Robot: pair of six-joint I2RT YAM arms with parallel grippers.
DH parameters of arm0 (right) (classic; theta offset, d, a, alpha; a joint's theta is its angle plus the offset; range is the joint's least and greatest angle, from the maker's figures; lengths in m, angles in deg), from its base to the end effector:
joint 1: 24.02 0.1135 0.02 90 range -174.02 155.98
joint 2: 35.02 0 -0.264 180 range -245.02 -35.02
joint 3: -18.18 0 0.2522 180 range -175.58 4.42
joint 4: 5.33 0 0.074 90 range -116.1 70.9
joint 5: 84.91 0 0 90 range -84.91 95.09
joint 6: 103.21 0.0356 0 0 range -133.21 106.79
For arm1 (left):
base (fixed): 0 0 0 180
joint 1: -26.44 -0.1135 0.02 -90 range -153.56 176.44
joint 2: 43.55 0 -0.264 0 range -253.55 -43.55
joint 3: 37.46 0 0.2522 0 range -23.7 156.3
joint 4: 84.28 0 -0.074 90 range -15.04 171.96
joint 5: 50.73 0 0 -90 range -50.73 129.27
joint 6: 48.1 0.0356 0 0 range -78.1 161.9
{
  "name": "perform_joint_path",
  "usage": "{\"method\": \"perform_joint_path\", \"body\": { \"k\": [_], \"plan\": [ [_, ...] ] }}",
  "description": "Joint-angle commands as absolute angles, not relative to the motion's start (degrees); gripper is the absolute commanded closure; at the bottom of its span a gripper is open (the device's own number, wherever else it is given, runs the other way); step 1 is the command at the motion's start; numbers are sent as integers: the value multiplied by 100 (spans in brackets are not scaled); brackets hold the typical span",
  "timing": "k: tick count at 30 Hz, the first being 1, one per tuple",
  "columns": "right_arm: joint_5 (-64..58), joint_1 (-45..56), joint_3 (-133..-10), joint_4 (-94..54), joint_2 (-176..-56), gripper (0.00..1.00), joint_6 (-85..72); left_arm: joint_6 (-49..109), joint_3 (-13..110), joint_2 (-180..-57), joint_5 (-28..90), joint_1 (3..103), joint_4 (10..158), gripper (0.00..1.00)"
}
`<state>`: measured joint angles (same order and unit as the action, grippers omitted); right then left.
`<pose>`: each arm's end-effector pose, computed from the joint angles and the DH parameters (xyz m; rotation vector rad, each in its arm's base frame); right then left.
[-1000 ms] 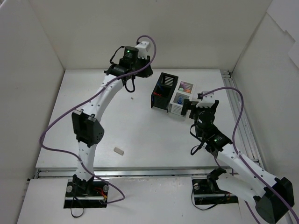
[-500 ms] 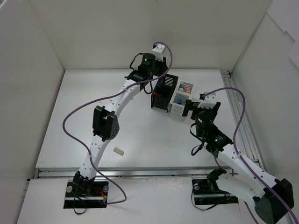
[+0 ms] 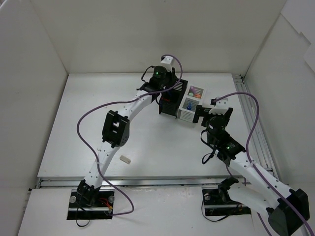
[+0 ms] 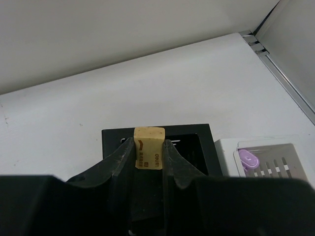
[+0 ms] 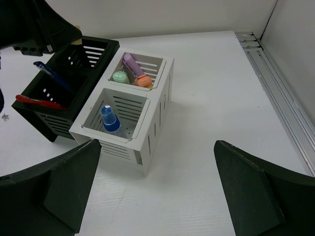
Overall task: Sort the stationery into containers
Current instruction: Place the stationery in the storage box.
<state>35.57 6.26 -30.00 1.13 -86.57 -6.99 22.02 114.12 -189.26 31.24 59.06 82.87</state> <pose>0.1923 0.0914 0.3111 0.1067 1.5215 0.1052 0.5005 -0.3262 0.2747 0.3028 1.7306 -0.7968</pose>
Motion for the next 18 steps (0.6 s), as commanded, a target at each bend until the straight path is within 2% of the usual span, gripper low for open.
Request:
{"method": "perform_joint_path", "body": {
  "k": [1, 4, 7, 8, 13, 16, 18],
  "plan": [
    [3744, 551, -3135, 446, -8520, 2, -635, 2151, 11210, -18304, 3145, 5975, 8969, 95],
    [3744, 569, -3153, 428, -8547, 2, -644, 2300, 10911, -18067, 3163, 6027, 8969, 90],
    [3718, 551, -3179, 376, -8547, 2, -644, 2449, 10673, -17873, 3198, 6080, 8943, 63],
    [3717, 560, -3171, 350, -8494, 2, -653, 2467, 10646, -17820, 3233, 6132, 8908, 48],
    [3078, 551, -3206, 402, -8406, 2, -916, 2686, 10611, -17303, 3171, 6133, 8776, 28],
    [2647, 569, -3302, 341, -8458, 2, -1083, 2844, 10664, -16916, 3128, 6133, 8680, 23],
    [2296, 604, -3398, 279, -8520, 2, -1267, 2924, 10769, -16583, 3110, 6133, 8435, 16]
  ]
}}
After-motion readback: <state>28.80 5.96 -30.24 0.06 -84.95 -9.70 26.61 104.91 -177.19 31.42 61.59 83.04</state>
